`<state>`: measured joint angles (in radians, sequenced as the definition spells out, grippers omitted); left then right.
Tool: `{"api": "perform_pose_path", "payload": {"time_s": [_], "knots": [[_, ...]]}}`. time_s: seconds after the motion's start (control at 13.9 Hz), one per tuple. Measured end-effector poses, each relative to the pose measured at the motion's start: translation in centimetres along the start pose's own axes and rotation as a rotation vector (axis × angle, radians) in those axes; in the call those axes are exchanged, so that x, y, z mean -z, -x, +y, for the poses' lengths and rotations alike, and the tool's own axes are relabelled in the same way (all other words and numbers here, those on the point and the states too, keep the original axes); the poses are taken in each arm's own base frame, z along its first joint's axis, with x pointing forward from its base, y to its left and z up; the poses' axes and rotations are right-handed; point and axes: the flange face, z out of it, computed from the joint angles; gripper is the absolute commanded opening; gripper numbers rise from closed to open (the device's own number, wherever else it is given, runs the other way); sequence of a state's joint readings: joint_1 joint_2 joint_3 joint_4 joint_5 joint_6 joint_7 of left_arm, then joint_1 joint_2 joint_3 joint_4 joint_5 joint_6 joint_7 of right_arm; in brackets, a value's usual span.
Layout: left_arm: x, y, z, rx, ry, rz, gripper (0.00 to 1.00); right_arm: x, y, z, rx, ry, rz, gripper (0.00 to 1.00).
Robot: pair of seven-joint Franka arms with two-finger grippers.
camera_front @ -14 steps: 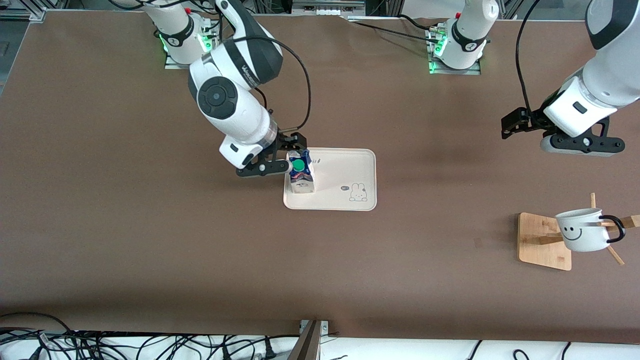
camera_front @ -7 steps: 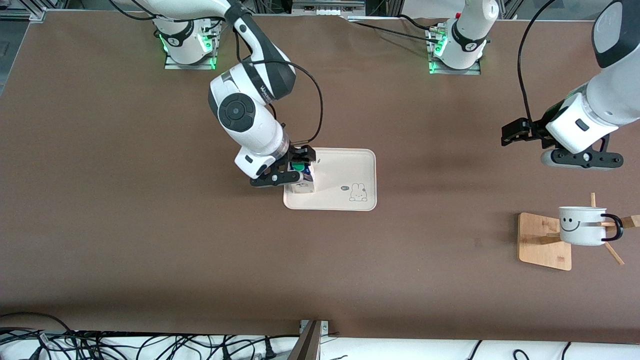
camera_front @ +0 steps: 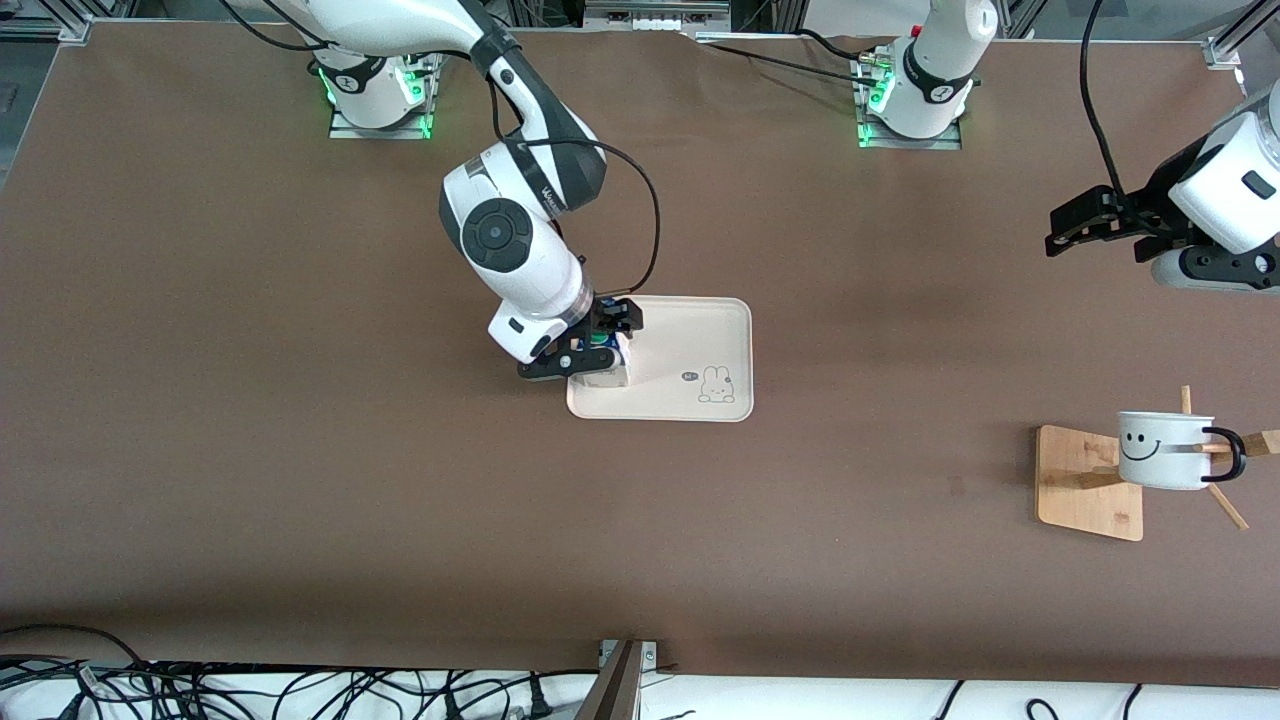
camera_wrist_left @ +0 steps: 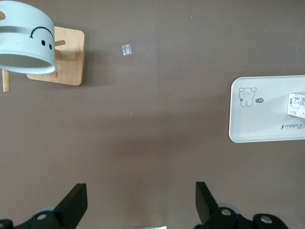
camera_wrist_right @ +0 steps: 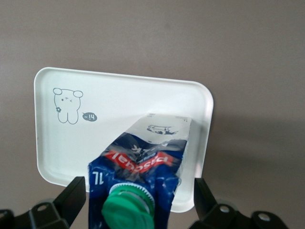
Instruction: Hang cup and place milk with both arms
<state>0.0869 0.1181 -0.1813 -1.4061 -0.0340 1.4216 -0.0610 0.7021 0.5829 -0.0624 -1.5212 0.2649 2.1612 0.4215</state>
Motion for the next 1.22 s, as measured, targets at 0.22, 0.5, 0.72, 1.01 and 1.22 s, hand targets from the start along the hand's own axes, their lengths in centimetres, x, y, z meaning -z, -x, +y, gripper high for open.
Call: {"api": "perform_pose_path", "payload": {"time_s": [0.22, 0.5, 0.72, 1.01, 1.22], "knots": [[-0.2, 0.1, 0.7, -0.014, -0.001, -0.012, 1.00, -0.3, 0.2, -0.2, 0.004, 0.003, -0.006, 0.45], [-0.2, 0.2, 0.6, -0.022, -0.002, -0.018, 1.00, -0.3, 0.3, -0.3, 0.005, 0.003, -0.006, 0.31], [0.4, 0.5, 0.9, -0.066, -0.004, 0.005, 1.00, 0.7, 0.3, -0.5, 0.008, 0.004, -0.013, 0.31], [0.6, 1.2, 1.1, -0.097, -0.016, 0.026, 1.00, 9.0, 1.0, 0.1, 0.007, 0.007, -0.036, 0.31], [0.3, 1.1, -0.4, -0.131, -0.019, 0.030, 1.00, 14.9, -0.3, 7.2, -0.034, 0.050, -0.067, 0.31]]}}
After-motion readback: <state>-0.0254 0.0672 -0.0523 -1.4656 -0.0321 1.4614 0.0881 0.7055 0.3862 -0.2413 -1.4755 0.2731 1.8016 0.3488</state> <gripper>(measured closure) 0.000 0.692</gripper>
